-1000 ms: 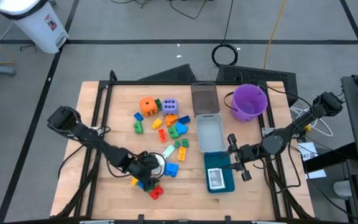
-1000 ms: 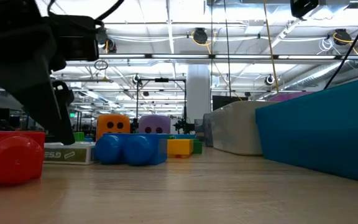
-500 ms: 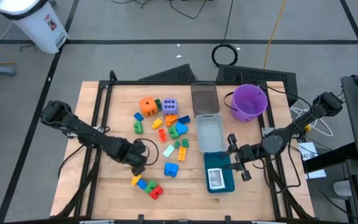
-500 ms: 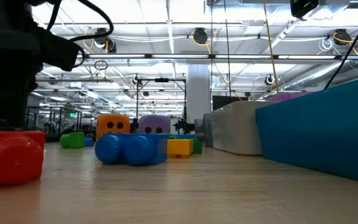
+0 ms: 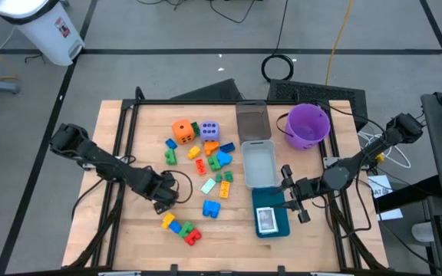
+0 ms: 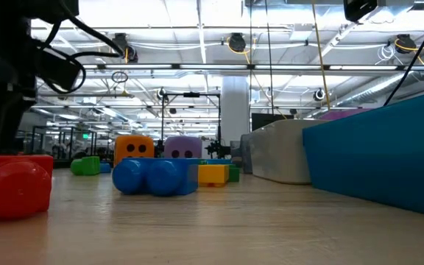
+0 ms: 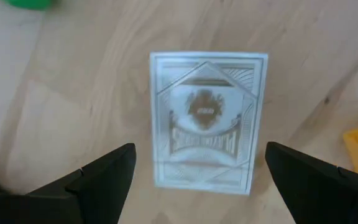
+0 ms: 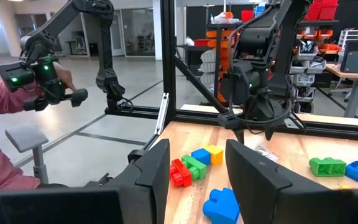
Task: Pick & Place Toys
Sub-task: Put the brown deck of cards into the blue bin
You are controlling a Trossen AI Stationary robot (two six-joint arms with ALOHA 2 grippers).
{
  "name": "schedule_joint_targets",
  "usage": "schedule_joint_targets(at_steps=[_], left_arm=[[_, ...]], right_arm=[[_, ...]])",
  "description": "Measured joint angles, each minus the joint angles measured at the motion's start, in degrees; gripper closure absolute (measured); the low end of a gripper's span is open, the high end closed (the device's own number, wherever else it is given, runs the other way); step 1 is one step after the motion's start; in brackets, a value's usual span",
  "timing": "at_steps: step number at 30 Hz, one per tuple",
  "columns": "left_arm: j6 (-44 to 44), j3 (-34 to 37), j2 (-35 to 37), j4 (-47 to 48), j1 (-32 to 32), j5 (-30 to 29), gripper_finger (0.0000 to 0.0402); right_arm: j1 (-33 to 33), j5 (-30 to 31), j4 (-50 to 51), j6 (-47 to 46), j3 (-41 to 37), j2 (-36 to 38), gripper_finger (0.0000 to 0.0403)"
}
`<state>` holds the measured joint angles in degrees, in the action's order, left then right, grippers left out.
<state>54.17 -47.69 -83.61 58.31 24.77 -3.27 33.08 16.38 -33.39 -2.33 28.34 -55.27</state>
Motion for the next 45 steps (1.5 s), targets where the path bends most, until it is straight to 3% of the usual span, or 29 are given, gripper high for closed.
schedule_joint_targets(at_steps=[11,18,23,28,34,37,41,45], left_arm=[[-3.0,8.6,0.2,-9.9,-0.1,4.8,0.0034],[-1.7,11.9,0.4,-17.7,-0.1,2.1,0.0034],[-4.4,12.0,0.4,-18.6,-0.1,0.9,0.0039],[-2.2,11.9,0.3,-18.2,-0.1,1.4,0.0088],[-3.1,10.2,0.0,-17.3,-0.3,1.5,0.0088],[-3.8,8.5,-0.2,-16.5,-0.3,-0.8,0.0088],[-5.5,6.1,-0.2,-19.8,-0.7,-9.3,0.0088],[-9.2,3.5,-0.2,-21.8,-0.8,-8.6,0.0088]], right_arm=[[0.0,0.0,0.0,0.0,0.0,0.0,0.0273],[0.0,0.0,0.0,0.0,0.0,0.0,0.0273],[0.0,0.0,0.0,0.0,0.0,0.0,0.0273],[0.0,0.0,0.0,0.0,0.0,0.0,0.0273],[0.0,0.0,0.0,0.0,0.0,0.0,0.0273],[0.0,0.0,-0.1,0.0,0.0,0.0,0.0273],[-0.1,0.0,-0.7,0.2,0.0,-0.6,0.0273],[-0.1,0.0,-2.8,1.1,0.0,-2.6,0.0273]])
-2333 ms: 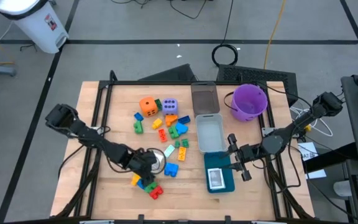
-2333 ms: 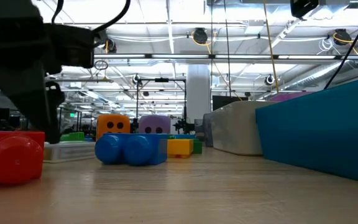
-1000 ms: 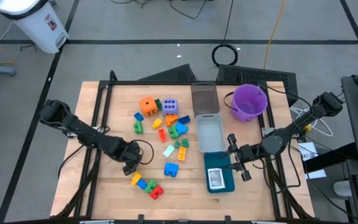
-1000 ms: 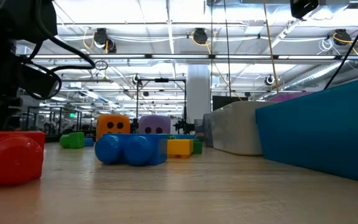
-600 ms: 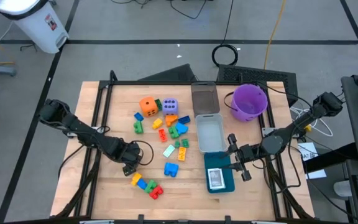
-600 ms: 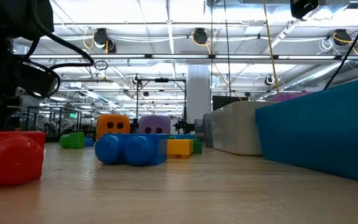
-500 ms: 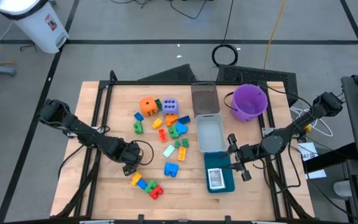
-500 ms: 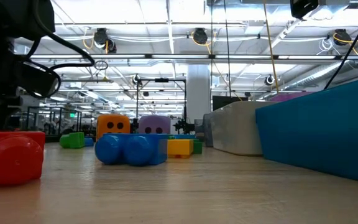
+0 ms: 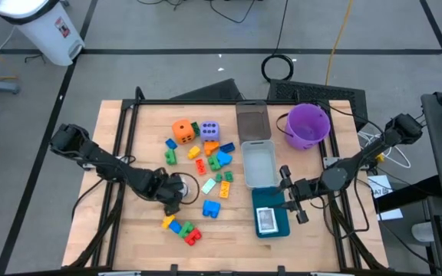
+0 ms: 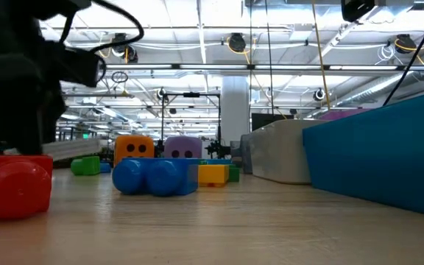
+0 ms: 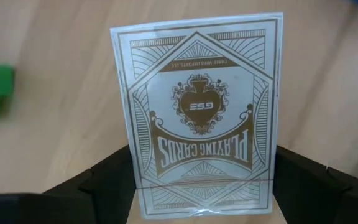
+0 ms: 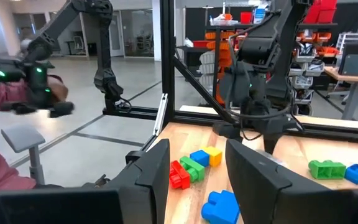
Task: Pick & Place Toys
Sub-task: Put the brown deck of cards into the blue bin
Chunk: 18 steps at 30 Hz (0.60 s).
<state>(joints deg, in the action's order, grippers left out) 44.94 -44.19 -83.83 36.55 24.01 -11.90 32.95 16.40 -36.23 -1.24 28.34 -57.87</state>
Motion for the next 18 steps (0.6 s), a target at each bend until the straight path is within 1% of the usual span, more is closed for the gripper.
schedule_joint_targets(at_steps=[3,5,7,9,11,14,16,18], left_arm=[[-3.5,-3.1,0.1,-6.5,-0.2,0.3,0.0088],[-6.4,-4.8,0.2,-10.8,-0.1,2.2,0.0088],[-9.3,-6.0,0.1,-14.7,-0.1,4.8,0.0088],[-11.7,-7.5,0.1,-20.7,0.0,7.7,0.0088],[-13.3,-8.5,0.3,-25.6,-0.1,10.4,0.0088],[-14.5,-8.8,0.1,-31.1,-0.1,16.2,0.0084],[-14.5,-8.8,0.2,-34.4,-0.1,19.8,0.0084],[-14.4,-9.0,0.2,-36.3,0.0,22.0,0.0086]], right_arm=[[-0.1,0.2,-1.5,2.5,0.0,-2.2,0.0273],[-0.5,0.1,-3.7,4.2,0.0,-4.1,0.0273],[-1.2,0.2,-6.0,5.7,0.0,-6.2,0.0273],[-2.3,0.2,-9.1,6.6,0.0,-8.8,0.0273],[-3.6,0.2,-13.0,6.9,0.0,-11.7,0.0273],[-5.4,0.0,-18.7,8.8,0.1,-16.2,0.0272],[-6.0,0.0,-20.6,11.9,0.8,-19.7,0.0265],[-6.0,-0.1,-21.2,14.1,2.7,-23.1,0.0248]])
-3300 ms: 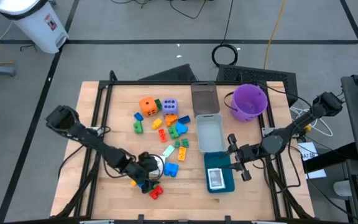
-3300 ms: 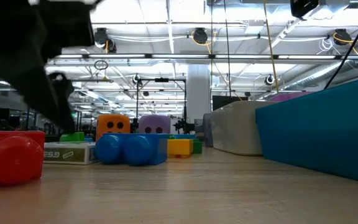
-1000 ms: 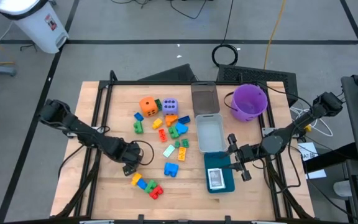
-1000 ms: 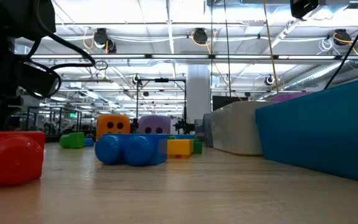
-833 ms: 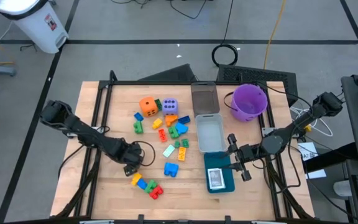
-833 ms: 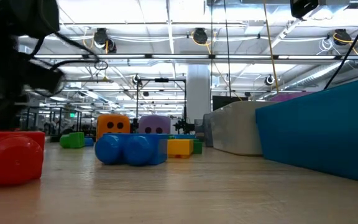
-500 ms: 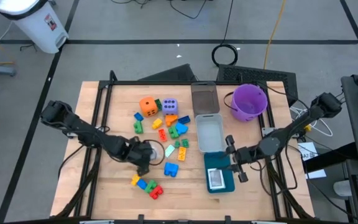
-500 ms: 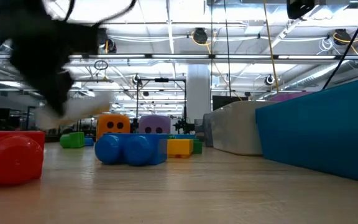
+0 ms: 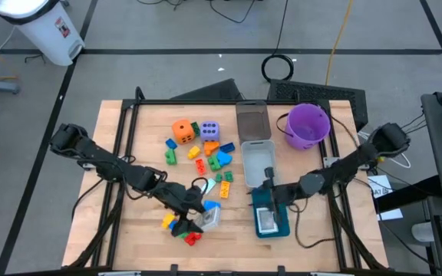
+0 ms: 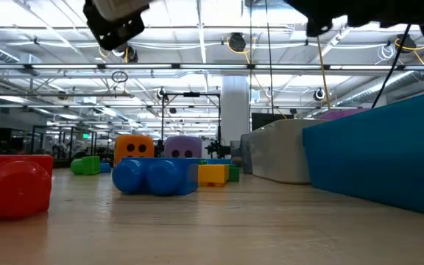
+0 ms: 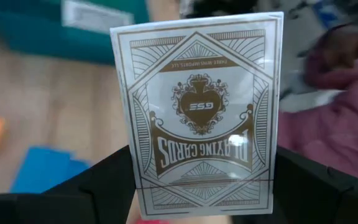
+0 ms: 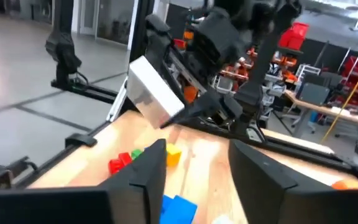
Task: Pick & Place Toys
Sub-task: Put the brown deck of cards into the blue bin
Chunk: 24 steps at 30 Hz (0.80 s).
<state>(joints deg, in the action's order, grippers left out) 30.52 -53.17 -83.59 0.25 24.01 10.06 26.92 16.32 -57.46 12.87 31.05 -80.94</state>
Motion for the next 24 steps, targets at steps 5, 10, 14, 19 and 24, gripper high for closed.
schedule_joint_targets(at_steps=[5,10,14,19,24], left_arm=[[1.0,0.0,0.0,0.5,-0.1,0.5,0.0085],[1.0,0.0,0.0,0.9,0.0,0.5,0.0083],[1.2,0.0,0.0,1.1,0.0,0.5,0.0087],[1.2,0.0,0.0,1.5,0.0,0.5,0.0078],[1.1,0.0,0.0,1.8,0.1,0.5,0.0087]], right_arm=[[-0.2,0.0,0.8,3.7,8.8,-8.2,0.0177],[-0.6,-0.1,6.2,6.4,18.4,-16.4,0.0118],[-1.5,0.0,10.1,8.9,25.0,-21.9,0.0111],[-1.9,0.0,10.0,13.4,29.5,-25.5,0.0132],[-1.3,-0.1,10.5,17.1,30.0,-25.8,0.0193]])
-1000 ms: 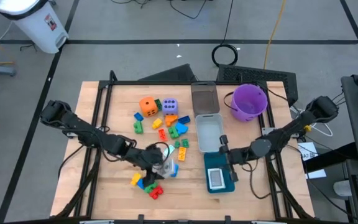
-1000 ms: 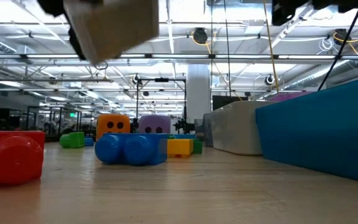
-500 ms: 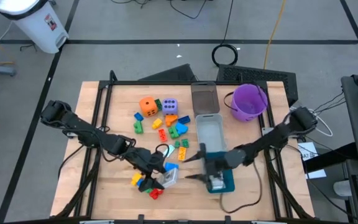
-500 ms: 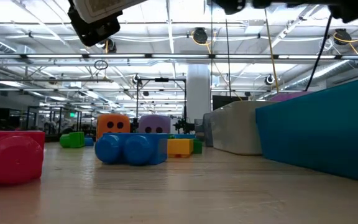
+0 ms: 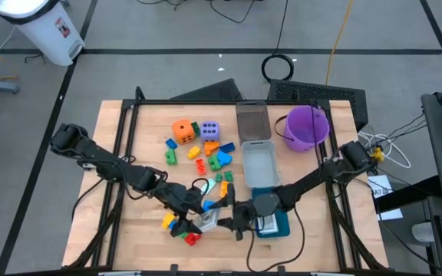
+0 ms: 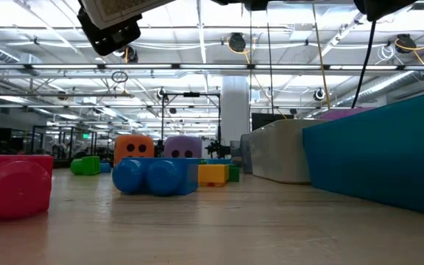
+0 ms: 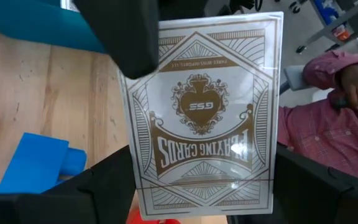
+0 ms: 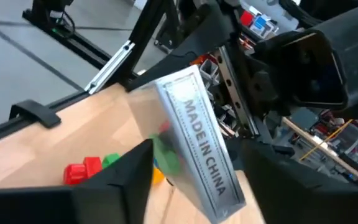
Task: Pick & Place Toys
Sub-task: Put the brown deck of cards into the blue bin
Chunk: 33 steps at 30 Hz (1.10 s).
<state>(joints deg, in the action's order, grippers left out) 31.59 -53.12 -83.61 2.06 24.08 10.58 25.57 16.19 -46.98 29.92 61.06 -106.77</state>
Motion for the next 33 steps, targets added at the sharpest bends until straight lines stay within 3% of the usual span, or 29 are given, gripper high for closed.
schedule_joint_targets(at_steps=[5,9,12,17,21,30,33], left_arm=[[-0.1,0.0,0.0,0.7,0.1,0.2,0.0080],[0.1,0.0,0.1,0.7,0.0,-0.5,0.0053],[-0.8,0.0,0.1,0.2,-0.3,-0.1,0.0035],[-1.9,0.0,0.1,1.2,-0.5,1.7,0.0016],[-2.5,0.0,0.1,1.5,-0.4,-0.5,0.0013],[-4.5,0.0,0.1,1.2,-0.4,-16.6,0.0012],[-5.0,0.0,0.1,1.2,-0.4,-21.0,0.0011]], right_arm=[[0.4,-0.3,0.8,2.8,0.0,0.0,0.0298],[0.3,-6.0,3.8,2.5,-0.2,0.6,0.0377],[0.4,-6.5,8.8,-1.5,-0.2,3.4,0.0378],[1.8,0.3,23.4,-13.4,-0.1,11.5,0.0375],[3.2,5.3,33.9,-22.0,0.0,18.6,0.0376],[3.8,-1.2,64.1,-50.5,0.0,34.6,0.0370],[3.7,-7.2,73.7,-59.7,0.0,36.9,0.0370]])
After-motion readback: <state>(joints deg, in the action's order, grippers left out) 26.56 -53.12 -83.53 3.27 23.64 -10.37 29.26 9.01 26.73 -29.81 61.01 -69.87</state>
